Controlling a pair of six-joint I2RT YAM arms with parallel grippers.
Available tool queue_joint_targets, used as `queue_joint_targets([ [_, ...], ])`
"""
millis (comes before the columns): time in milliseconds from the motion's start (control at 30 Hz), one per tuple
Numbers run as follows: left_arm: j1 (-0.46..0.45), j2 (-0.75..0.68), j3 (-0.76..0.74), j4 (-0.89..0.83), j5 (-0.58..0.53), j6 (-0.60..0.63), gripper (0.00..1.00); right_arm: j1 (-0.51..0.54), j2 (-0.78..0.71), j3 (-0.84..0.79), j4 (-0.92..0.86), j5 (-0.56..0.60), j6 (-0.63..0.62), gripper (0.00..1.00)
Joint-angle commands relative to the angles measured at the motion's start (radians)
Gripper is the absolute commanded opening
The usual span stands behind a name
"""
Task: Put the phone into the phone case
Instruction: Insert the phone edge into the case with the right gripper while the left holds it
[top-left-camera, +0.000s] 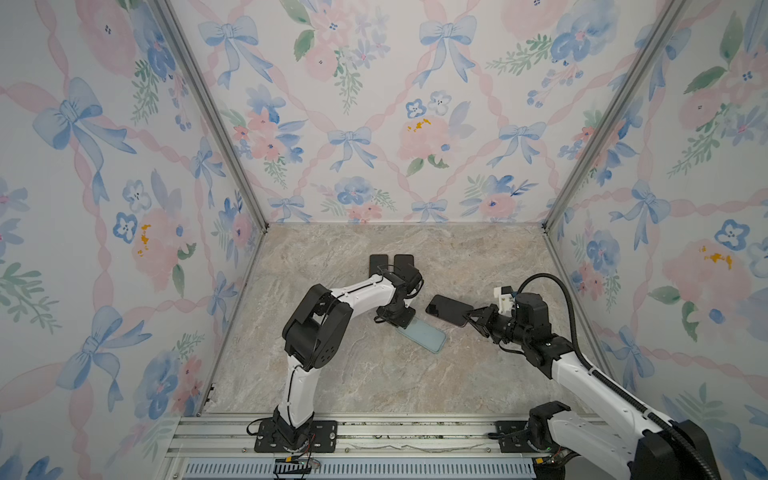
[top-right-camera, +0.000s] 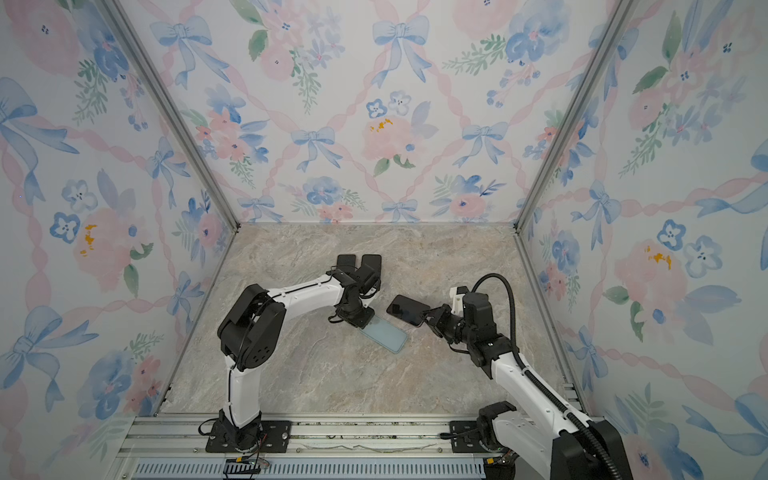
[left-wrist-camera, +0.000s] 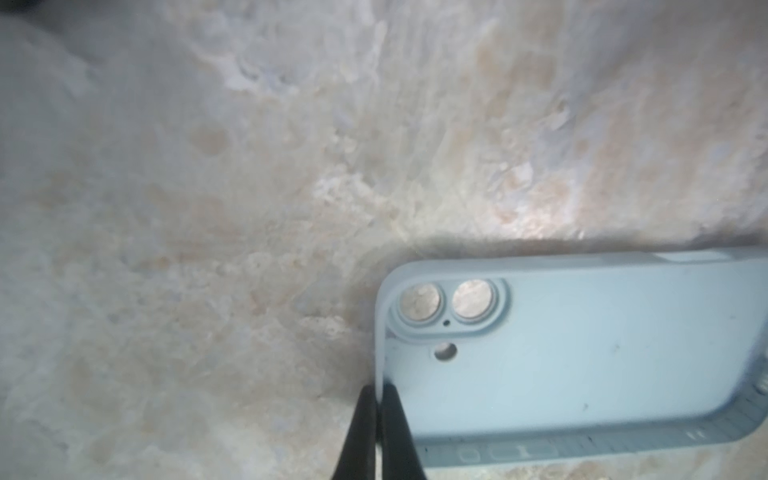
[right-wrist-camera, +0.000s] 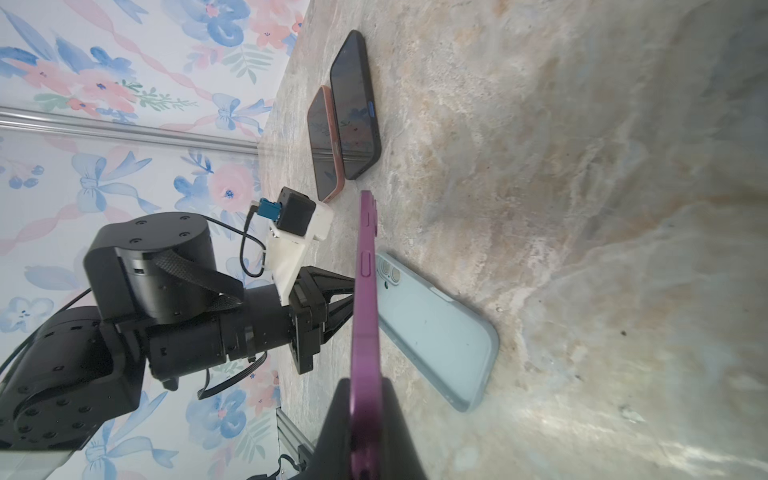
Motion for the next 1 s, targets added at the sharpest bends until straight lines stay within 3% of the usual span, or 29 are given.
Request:
queue_joint_targets([
  [0,0.006,-0.068,-0.077,-0.003,-0.008,-0.134,0.04,0.031,-0.006,0.061,-0.03,-0.064,-0.046,0.0],
  [367,0.025,-0.251,-0.314,0.088,-0.009,-0.365,0.05,0.163,0.058,0.061,0.064,-0.131,0.013,0.0],
  [633,0.036,-0.319,-0.387,0.155,0.037,-0.406,0.09,0.213,0.189,0.08,0.128,-0.209,-0.022,0.0],
  [800,0.109,-0.398,-0.434,0.23,0.14,-0.395,0.25,0.193,0.245,0.114,0.095,-0.241,-0.085,0.0],
  [967,0.223,-0.468,-0.551,0.441,0.379,-0.432,0.38,0.198,0.3,0.116,0.138,-0.259,-0.068,0.0],
])
